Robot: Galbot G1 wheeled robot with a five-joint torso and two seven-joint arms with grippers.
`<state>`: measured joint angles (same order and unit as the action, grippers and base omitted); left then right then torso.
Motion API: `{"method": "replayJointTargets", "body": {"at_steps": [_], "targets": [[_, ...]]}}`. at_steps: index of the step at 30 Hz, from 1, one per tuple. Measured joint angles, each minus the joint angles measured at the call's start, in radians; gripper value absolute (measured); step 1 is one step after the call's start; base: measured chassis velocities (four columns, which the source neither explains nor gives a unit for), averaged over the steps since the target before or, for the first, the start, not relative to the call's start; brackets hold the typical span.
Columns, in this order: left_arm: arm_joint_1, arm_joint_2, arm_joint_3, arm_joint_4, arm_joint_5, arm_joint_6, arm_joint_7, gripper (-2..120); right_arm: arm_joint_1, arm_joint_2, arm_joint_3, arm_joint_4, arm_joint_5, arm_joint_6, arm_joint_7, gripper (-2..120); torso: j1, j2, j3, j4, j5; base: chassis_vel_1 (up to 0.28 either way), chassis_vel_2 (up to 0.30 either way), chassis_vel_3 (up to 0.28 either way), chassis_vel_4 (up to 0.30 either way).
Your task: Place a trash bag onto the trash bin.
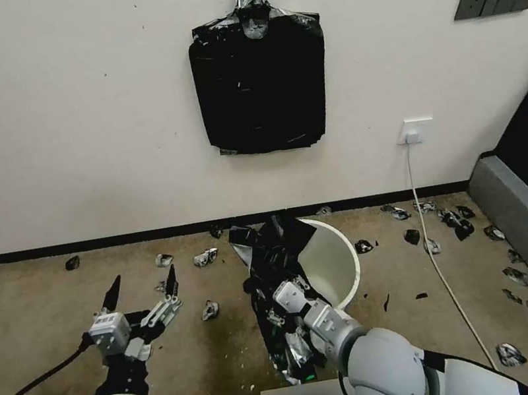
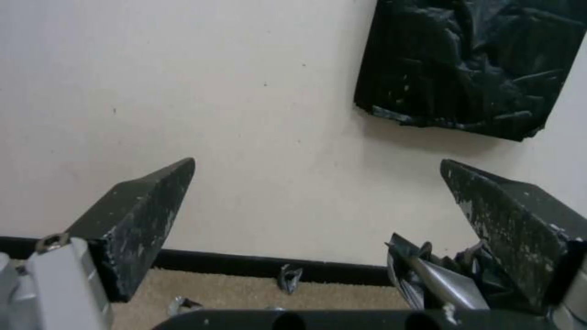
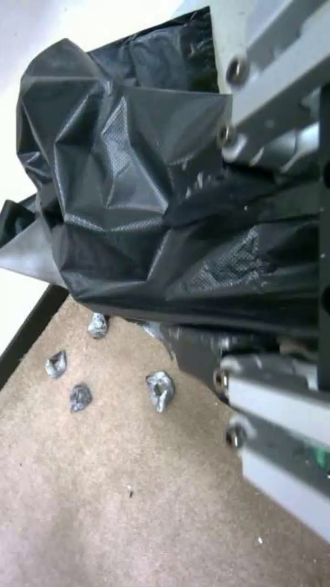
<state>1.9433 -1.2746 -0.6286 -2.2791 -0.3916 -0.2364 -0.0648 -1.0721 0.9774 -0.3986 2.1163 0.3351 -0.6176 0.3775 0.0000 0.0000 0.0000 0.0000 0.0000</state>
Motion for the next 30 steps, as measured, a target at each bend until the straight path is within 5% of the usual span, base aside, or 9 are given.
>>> {"method": "replayJointTargets", "body": {"at_steps": [12, 21, 30], "targets": [[0.000, -0.006, 0.013, -0.002, 0.000, 0.009, -0.001, 100, 0.020, -0.022, 0.011, 0.008, 0.105, 0.034, -0.058, 0, 0.000, 0.000, 0.000, 0.0000, 0.0000, 0.000, 0.000, 0.000, 0.000], [0.008, 0.017, 0.065, -0.022, 0.024, 0.054, -0.026, 100, 0.032, -0.054, 0.103, 0.028, 0.170, 0.072, 0.018, 0, 0.000, 0.000, 0.000, 0.0000, 0.0001, 0.000, 0.000, 0.000, 0.000], [-0.128, 0.118, 0.257, -0.013, 0.066, 0.247, -0.116, 100, 0.029, -0.144, 0.136, 0.062, 0.211, 0.071, 0.031, 0, 0.000, 0.000, 0.000, -0.0007, -0.0005, 0.000, 0.000, 0.000, 0.000]]}}
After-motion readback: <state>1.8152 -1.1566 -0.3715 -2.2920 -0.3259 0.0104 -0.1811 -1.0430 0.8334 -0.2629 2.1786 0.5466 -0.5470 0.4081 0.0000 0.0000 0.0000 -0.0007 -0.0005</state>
